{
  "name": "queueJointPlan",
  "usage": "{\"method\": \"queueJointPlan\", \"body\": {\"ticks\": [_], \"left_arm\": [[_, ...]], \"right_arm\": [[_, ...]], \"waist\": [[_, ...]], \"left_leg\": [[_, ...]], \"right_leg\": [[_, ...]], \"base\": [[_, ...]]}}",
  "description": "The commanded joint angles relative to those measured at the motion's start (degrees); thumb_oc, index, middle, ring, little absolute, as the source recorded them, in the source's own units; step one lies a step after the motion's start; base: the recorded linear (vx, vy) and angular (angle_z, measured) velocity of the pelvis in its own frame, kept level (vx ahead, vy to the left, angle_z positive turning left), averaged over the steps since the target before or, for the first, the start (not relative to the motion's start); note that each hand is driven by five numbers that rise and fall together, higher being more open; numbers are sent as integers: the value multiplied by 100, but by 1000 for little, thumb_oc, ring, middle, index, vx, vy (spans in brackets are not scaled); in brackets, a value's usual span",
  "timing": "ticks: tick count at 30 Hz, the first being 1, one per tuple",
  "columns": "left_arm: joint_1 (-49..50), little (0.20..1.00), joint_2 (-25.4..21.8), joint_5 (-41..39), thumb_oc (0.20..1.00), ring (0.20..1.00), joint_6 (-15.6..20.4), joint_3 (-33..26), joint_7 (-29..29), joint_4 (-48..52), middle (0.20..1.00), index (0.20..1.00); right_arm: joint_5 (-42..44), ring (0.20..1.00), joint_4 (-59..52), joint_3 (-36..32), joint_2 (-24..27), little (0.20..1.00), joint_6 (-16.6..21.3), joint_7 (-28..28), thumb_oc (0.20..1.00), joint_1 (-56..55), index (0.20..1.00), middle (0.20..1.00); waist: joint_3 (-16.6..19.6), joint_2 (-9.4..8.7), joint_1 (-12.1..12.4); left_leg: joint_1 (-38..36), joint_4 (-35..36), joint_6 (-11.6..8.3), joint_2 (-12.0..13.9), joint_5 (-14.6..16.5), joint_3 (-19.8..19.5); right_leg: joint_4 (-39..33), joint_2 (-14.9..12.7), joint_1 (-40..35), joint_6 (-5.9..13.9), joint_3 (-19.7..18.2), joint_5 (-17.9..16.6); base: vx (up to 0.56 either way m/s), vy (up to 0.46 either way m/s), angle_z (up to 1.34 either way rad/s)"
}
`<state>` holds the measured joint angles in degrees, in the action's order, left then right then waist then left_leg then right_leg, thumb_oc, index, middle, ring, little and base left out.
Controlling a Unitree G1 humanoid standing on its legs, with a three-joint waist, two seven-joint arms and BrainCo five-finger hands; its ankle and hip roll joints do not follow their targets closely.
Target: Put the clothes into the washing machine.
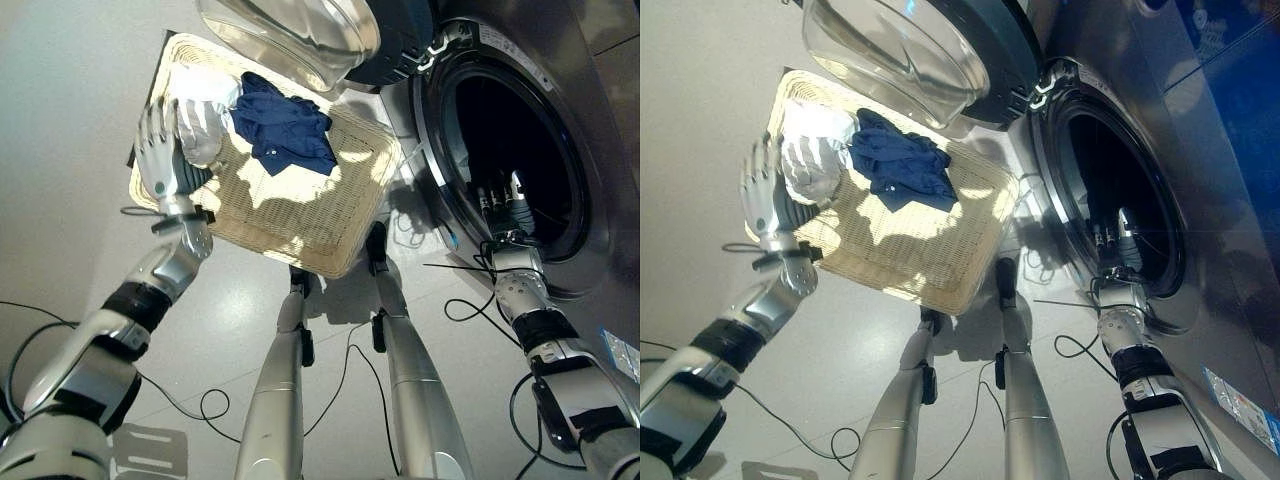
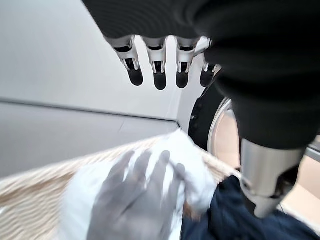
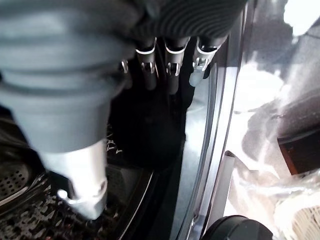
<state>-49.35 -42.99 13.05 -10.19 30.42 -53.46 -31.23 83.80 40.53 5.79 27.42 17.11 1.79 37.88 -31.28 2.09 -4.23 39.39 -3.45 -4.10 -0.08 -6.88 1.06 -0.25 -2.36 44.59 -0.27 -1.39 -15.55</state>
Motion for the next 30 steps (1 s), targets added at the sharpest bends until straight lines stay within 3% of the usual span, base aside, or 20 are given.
{"method": "queueJointPlan", "body": {"ticks": [1, 3, 10, 18, 19, 22, 24, 29, 30], "left_arm": [[-211, 1000, -316, 463, 1000, 1000, -395, -113, -63, -176, 1000, 1000], [-544, 1000, -332, 525, 1000, 1000, -711, 47, 199, -474, 1000, 1000], [-1136, 1000, -269, 466, 1000, 1000, -1189, 383, 926, -1096, 1000, 1000], [-1912, 1000, -473, 522, 1000, 1000, -2481, 857, 2407, -2059, 1000, 1000], [-1912, 1000, -473, 522, 1000, 1000, -2481, 857, 2407, -2059, 1000, 1000], [-2220, 1000, -667, 1170, 1000, 1000, -3234, 1105, 3449, -2261, 1000, 1000], [-2325, 1000, -762, 1567, 1000, 1000, -3317, 1239, 4047, -2389, 1000, 1000], [-2411, 1000, -918, 2237, 1000, 1000, -3616, 1430, 4929, -2520, 1000, 1000], [-2444, 1000, -1012, 2594, 1000, 1000, -3689, 1522, 5421, -2617, 1000, 1000]], "right_arm": [[-149, 1000, -403, 109, 99, 1000, 106, -69, 1000, -235, 1000, 1000], [-202, 1000, -449, 169, 44, 1000, 32, -56, 1000, -290, 1000, 1000], [-287, 1000, -443, 310, 3, 1000, -82, -155, 1000, -353, 1000, 1000], [-303, 1000, -905, 610, 185, 1000, -173, -636, 1000, -530, 1000, 1000], [-303, 1000, -905, 610, 185, 1000, -173, -636, 1000, -530, 1000, 1000], [-308, 1000, -1383, 697, 189, 1000, -199, -766, 1000, -763, 1000, 1000], [-315, 1000, -1529, 686, 172, 1000, -226, -847, 1000, -861, 1000, 1000], [-362, 1000, -1908, 636, 106, 1000, -289, -957, 1000, -1146, 1000, 1000], [-349, 1000, -2046, 643, 97, 1000, -334, -1051, 1000, -1253, 1000, 1000]], "waist": [[149, -63, 3], [149, -74, -104], [149, -125, -254], [149, -414, -506], [149, -414, -506], [149, -537, -642], [149, -563, -694], [149, -640, -786], [149, -683, -834]], "left_leg": [[380, -159, 200, -258, -337, 43], [461, -333, 196, -260, -265, 124], [619, -730, 220, -264, -28, 265], [1015, -1372, 247, -224, 332, 526], [1015, -1372, 247, -224, 332, 526], [1128, -1468, 305, -213, 420, 625], [1176, -1522, 311, -204, 457, 661], [1270, -1646, 321, -200, 537, 694], [1304, -1701, 329, -196, 589, 702]], "right_leg": [[499, 90, 43, 293, 248, 316], [558, 86, 133, 299, 184, 312], [651, 81, 289, 313, 37, 334], [705, 22, 661, 370, -17, 231], [705, 22, 661, 370, -17, 231], [727, 76, 791, 387, -91, 196], [726, 79, 851, 405, -119, 164], [712, 72, 945, 418, -142, 103], [702, 70, 988, 423, -155, 73]], "base": [[31, 126, -14], [32, 135, -12], [34, 122, -10], [20, 118, -10], [11, 93, -5], [7, 106, -7], [3, 74, -5], [6, 54, -7], [57, 93, -2]]}}
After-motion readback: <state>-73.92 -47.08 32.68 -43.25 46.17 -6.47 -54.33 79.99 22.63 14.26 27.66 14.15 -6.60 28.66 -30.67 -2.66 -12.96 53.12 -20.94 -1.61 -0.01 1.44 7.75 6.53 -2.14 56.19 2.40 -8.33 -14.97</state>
